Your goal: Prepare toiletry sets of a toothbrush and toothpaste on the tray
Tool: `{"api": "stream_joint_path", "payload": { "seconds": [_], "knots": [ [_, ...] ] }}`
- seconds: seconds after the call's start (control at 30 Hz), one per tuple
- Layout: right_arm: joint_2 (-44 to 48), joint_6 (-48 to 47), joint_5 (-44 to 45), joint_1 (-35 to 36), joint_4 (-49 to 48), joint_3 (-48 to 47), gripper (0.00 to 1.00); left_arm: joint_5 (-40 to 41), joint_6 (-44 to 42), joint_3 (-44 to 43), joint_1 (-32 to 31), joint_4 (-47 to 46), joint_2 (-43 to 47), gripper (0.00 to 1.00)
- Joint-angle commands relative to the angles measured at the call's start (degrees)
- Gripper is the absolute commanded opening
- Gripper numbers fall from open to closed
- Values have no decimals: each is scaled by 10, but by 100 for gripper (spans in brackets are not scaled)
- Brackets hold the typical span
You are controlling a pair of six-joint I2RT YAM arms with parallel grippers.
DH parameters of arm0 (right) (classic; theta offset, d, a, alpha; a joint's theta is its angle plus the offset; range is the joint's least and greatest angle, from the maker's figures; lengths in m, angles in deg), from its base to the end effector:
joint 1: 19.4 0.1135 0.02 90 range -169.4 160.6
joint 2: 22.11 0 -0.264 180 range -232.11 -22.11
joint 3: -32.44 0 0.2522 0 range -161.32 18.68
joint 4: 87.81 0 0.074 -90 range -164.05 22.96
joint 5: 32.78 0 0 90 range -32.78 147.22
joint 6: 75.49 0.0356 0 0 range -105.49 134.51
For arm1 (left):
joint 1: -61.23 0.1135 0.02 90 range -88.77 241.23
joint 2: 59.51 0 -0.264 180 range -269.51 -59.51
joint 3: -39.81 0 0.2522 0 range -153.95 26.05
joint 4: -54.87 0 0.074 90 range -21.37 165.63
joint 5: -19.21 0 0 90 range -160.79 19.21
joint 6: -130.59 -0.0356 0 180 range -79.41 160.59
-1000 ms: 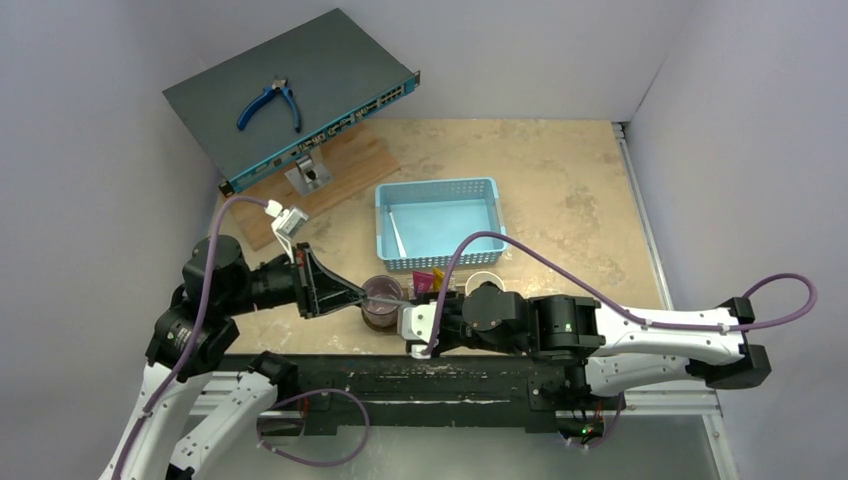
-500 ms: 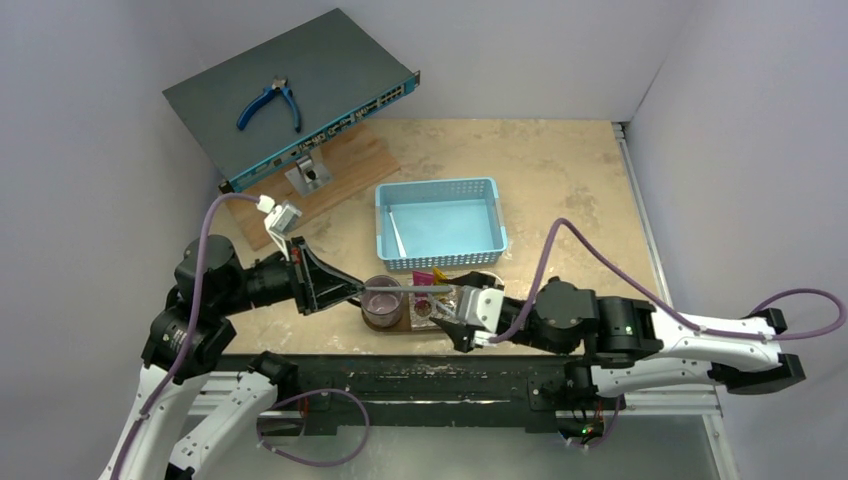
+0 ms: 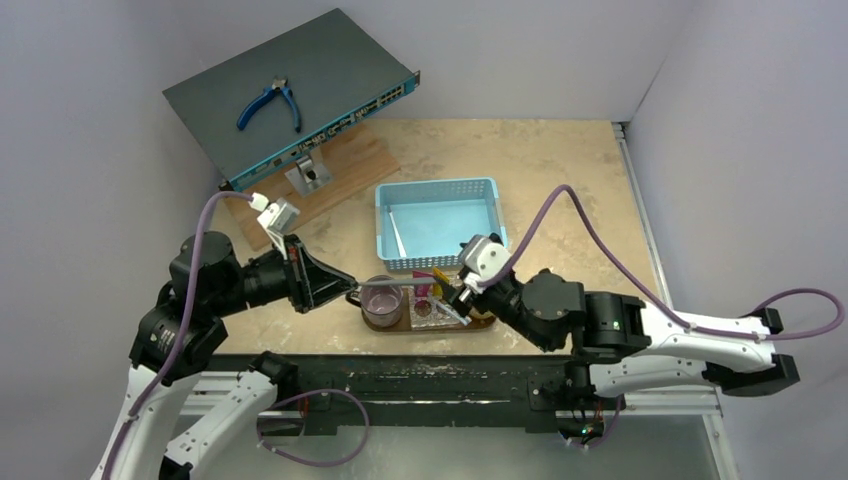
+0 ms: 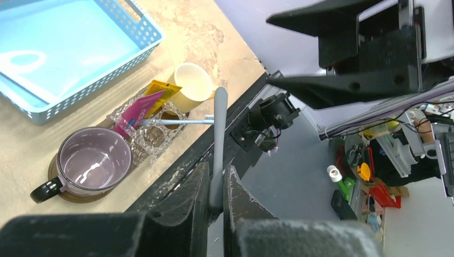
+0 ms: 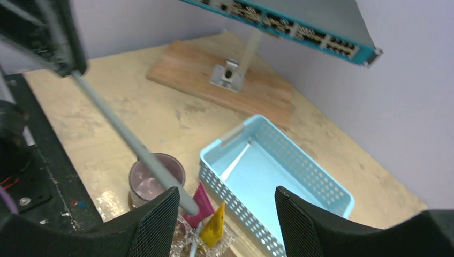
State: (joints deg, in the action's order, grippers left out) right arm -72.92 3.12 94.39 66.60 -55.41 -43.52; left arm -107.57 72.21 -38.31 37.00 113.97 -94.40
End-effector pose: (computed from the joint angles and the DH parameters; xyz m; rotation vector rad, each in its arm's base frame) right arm 0.0342 0.1811 0.4124 -0.9004 1.4299 0.4316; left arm 0.0695 -0.0547 0.4092 0.3587 1.9540 -1.2476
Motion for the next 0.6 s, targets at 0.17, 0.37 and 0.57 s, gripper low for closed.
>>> {"api": "stream_joint_path", "payload": {
  "seconds": [0.17,0.37,0.57],
  "knots": [
    [-77,169,39,-184,91,-108,67,204,-26,-38,-157,48,-32,0],
    [-95,210,27,-275,94,-101,67,385,-28,-70,-307,89,-76,0],
    [-86,217,-10,-344,80,-74,67,528,-21,-98,-428,128,-145,0]
  ]
}}
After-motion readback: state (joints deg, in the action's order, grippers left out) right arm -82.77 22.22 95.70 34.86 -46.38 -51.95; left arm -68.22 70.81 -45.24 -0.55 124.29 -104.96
